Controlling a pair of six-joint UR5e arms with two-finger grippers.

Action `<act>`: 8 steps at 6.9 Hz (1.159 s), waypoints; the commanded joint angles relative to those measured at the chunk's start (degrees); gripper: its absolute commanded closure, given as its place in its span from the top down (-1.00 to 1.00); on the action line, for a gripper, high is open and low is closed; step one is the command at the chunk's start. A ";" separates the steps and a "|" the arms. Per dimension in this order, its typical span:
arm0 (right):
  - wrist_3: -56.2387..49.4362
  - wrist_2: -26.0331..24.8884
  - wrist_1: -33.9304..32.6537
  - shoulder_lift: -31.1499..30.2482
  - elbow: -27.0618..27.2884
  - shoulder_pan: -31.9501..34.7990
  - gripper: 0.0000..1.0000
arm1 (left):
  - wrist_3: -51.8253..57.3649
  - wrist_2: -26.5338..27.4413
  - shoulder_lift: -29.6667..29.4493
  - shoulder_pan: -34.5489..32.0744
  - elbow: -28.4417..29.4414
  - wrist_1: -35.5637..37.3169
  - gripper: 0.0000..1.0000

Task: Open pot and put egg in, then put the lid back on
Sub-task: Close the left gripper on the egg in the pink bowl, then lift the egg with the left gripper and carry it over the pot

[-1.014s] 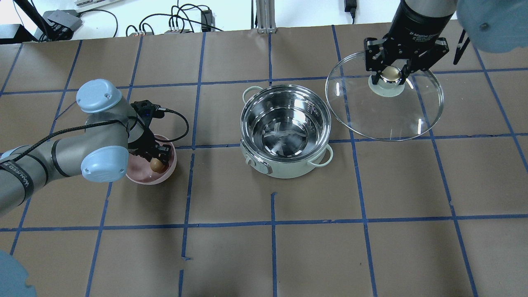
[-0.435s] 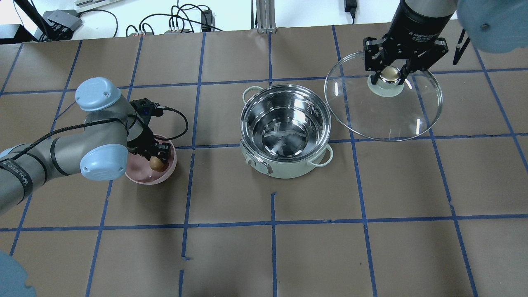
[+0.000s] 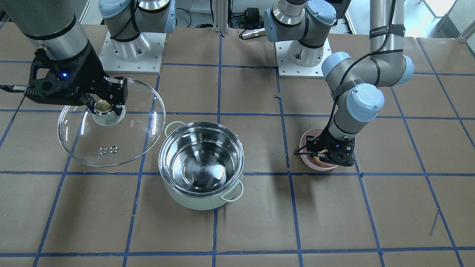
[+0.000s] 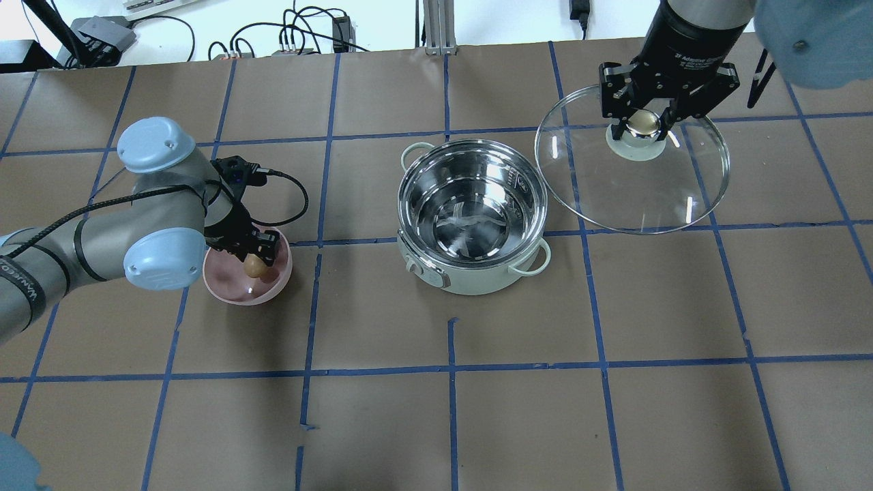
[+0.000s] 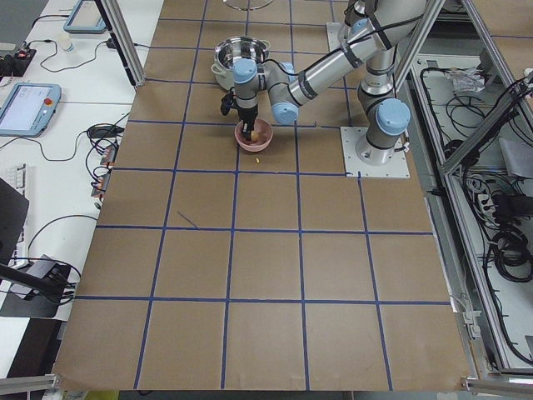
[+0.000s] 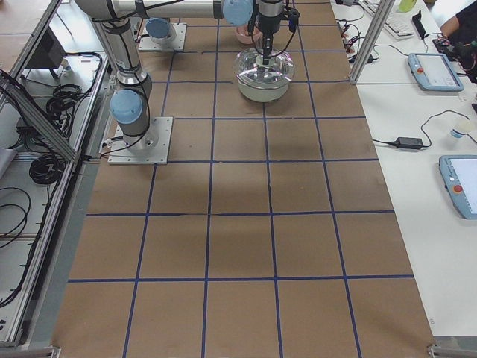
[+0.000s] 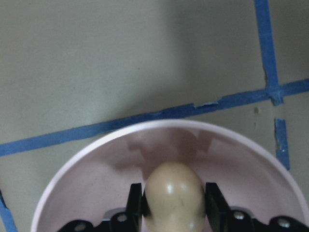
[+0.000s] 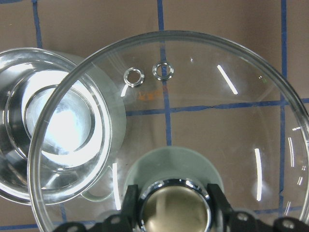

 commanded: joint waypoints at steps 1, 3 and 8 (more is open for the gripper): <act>0.15 0.05 -0.54 -0.01 0.62 0.02 -0.77 | -1.37 0.00 1.52 -0.36 6.17 -8.37 -0.63; 0.07 0.05 -0.54 -0.27 0.53 0.02 -0.76 | -4.02 -0.70 2.41 -1.67 10.76 -14.21 -0.63; -0.20 -0.04 -0.54 -0.36 0.53 0.02 -0.76 | -20.07 -1.14 2.42 -15.80 19.10 -14.66 -0.63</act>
